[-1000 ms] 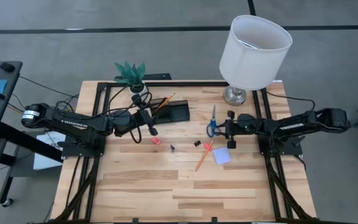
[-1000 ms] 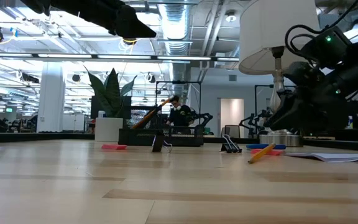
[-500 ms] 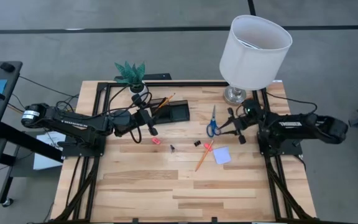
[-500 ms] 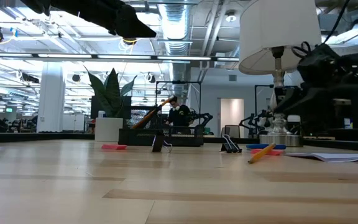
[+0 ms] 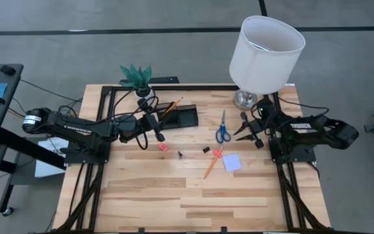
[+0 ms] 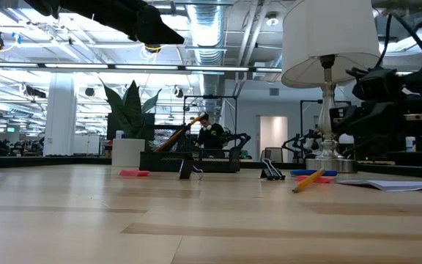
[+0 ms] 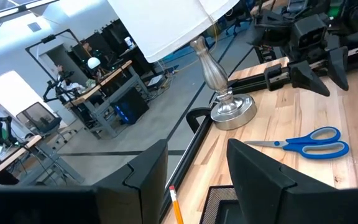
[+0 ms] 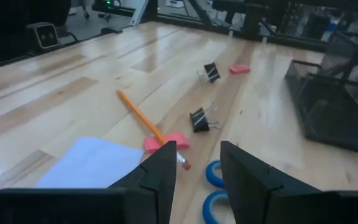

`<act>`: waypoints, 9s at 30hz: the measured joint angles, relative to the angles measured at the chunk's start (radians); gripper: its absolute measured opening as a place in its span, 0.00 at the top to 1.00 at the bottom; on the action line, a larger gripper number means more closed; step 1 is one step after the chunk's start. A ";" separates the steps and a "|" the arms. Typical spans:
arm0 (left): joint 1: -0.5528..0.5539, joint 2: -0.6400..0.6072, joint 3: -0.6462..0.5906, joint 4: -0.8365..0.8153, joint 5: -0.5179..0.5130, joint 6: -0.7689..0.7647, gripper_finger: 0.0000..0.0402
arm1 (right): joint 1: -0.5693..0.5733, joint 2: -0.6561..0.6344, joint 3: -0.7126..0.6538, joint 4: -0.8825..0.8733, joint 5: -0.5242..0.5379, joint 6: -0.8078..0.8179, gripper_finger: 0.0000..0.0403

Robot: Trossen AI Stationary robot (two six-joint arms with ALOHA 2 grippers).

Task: Pick and place office supplies into organizer
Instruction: Put the yellow pencil into the black desk organizer

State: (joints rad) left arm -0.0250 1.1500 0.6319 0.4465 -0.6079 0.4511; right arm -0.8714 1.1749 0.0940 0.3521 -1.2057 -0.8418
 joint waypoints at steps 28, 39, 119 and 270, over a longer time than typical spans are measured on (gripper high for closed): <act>0.000 0.000 0.000 -0.002 0.023 0.016 0.60 | 0.242 0.022 0.000 0.106 0.513 -0.030 0.71; 0.000 0.000 0.000 -0.006 0.020 0.021 0.60 | 0.308 0.022 0.000 0.103 0.523 0.012 0.71; -0.217 -0.849 -0.480 -0.472 -0.051 -0.775 0.60 | 0.479 0.023 0.010 0.100 0.657 0.241 0.71; -0.217 -0.904 -0.493 -0.838 0.023 -0.858 0.60 | 0.580 0.062 0.136 0.277 1.074 1.063 0.71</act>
State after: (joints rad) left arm -0.2418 0.2461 0.1387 -0.3920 -0.5854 -0.4068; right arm -0.2916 1.2367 0.2302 0.6291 -0.1318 0.2213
